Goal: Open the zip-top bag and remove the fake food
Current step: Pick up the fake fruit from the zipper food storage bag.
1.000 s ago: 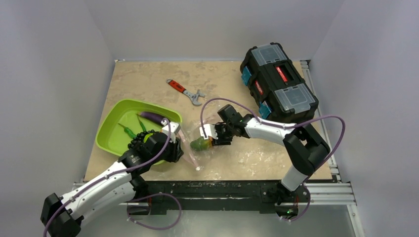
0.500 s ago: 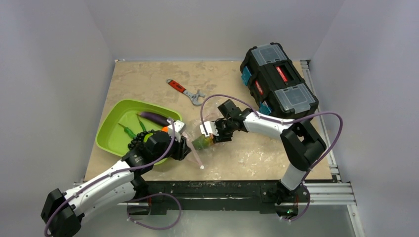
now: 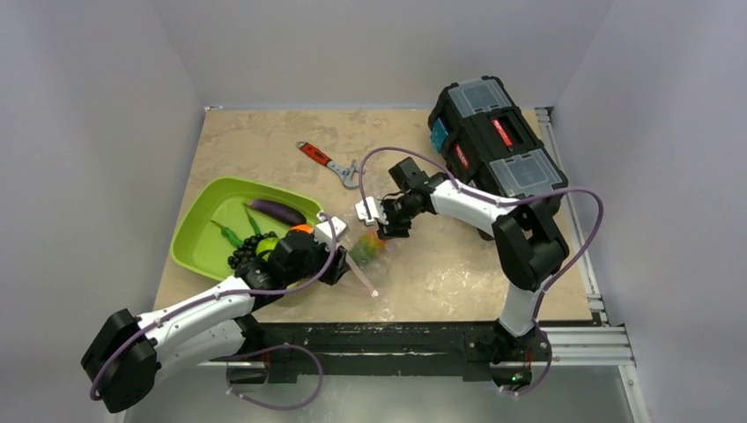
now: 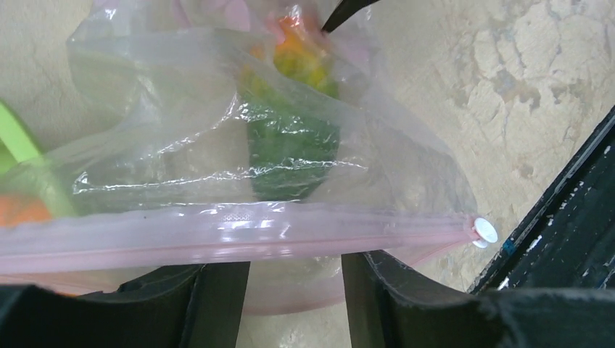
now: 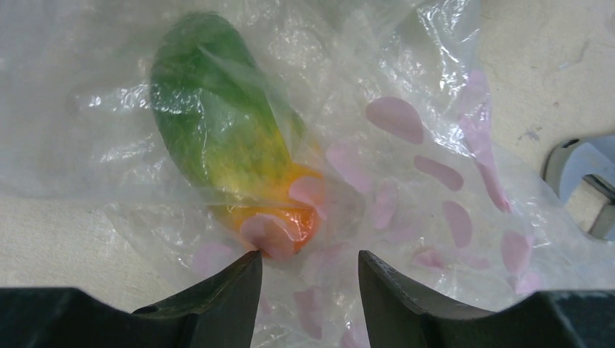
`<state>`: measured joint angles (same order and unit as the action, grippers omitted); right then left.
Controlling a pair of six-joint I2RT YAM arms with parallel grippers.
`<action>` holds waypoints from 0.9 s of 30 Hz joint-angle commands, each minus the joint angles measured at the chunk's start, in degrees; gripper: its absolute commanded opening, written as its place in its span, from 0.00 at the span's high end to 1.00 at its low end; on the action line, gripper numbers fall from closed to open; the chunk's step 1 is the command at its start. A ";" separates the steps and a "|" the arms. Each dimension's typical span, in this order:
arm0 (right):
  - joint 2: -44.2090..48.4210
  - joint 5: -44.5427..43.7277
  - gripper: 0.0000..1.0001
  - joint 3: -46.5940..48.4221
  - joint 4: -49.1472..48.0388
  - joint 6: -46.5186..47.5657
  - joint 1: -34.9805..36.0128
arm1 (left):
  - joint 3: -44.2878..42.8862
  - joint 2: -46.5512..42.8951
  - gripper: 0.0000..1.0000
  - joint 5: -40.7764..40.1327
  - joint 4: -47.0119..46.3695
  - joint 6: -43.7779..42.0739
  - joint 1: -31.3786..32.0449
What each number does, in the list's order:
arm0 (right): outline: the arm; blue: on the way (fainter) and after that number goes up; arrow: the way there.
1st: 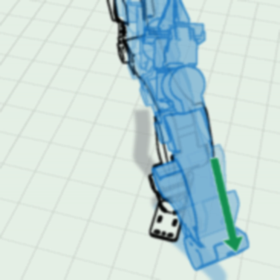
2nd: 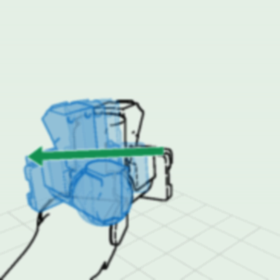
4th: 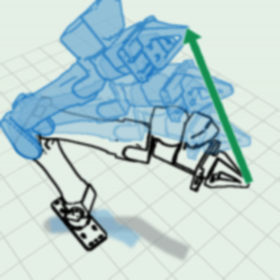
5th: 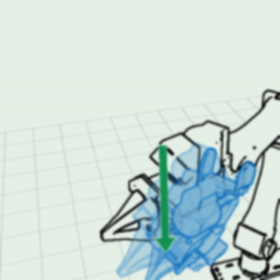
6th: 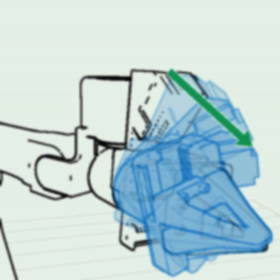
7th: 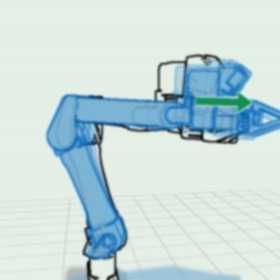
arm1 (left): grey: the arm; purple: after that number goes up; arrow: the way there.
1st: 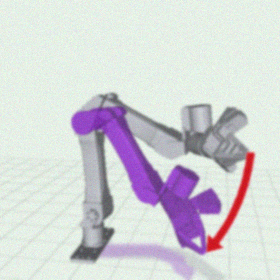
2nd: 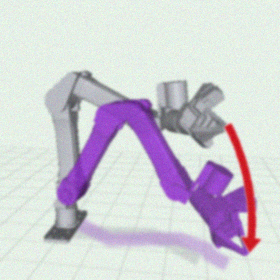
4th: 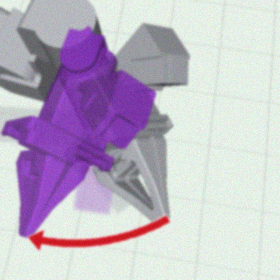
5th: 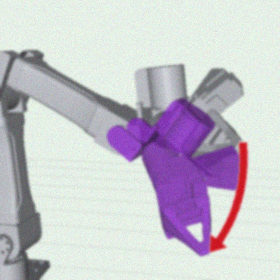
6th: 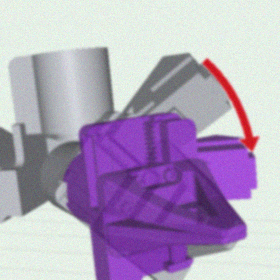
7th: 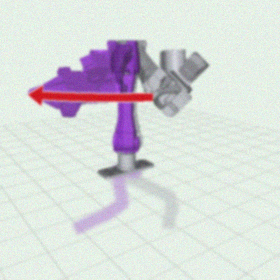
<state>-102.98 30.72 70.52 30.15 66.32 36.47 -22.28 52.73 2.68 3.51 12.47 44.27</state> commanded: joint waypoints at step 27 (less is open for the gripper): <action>-7.17 8.95 0.75 6.86 7.89 -1.86 1.01 | 0.67 23.03 0.39 -5.22 -29.76 1.57 4.03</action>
<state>-109.60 35.73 75.31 36.36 65.47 36.77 -19.90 73.76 0.97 -21.52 10.72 47.77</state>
